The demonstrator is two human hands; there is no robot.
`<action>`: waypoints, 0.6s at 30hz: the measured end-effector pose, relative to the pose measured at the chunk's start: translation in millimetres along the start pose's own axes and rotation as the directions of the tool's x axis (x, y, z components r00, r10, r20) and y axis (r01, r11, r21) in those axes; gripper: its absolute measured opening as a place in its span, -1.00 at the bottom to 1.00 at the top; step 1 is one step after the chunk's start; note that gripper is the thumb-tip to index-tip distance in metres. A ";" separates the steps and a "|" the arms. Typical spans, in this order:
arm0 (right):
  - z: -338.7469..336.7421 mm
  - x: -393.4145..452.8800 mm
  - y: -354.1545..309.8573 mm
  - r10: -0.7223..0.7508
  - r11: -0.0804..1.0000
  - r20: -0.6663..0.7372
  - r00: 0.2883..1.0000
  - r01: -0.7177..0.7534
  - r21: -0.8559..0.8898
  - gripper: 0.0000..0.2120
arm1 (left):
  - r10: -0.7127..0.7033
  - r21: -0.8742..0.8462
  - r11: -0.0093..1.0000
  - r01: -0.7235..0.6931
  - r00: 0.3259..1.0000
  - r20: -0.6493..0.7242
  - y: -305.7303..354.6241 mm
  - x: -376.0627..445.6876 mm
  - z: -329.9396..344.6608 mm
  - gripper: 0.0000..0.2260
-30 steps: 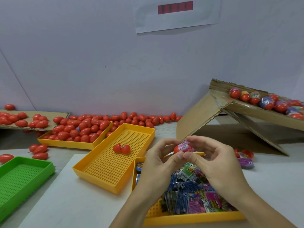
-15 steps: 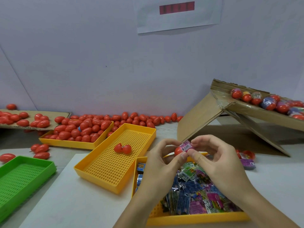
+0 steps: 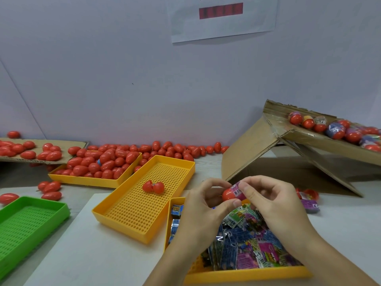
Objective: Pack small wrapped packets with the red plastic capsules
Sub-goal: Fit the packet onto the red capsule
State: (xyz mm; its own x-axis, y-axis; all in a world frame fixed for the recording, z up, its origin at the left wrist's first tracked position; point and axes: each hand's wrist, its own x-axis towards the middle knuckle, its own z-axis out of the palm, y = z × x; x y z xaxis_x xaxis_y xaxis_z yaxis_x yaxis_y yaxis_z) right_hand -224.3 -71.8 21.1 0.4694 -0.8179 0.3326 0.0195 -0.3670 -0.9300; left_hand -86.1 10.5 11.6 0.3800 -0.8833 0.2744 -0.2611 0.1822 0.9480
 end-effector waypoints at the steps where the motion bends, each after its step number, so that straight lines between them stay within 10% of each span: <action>1: 0.0 -0.1 0.0 0.000 1.000 0.000 1.000 0.000 0.000 -0.73 | -0.003 0.000 1.000 0.003 1.000 0.002 -0.2 0.0 0.2 -0.65; 18: 1.3 0.7 3.7 -0.096 0.989 0.018 0.995 0.098 -0.107 -0.87 | 0.036 0.063 0.997 -0.035 0.999 -0.011 0.9 -1.1 0.6 -0.76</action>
State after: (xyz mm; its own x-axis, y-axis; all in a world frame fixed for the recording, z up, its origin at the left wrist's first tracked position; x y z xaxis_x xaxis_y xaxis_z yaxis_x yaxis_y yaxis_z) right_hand -222.7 -73.2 17.7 0.4812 -0.7706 0.4179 -0.0295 -0.4907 -0.8708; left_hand -87.3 11.4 12.1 0.3803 -0.8712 0.3104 -0.3294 0.1860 0.9257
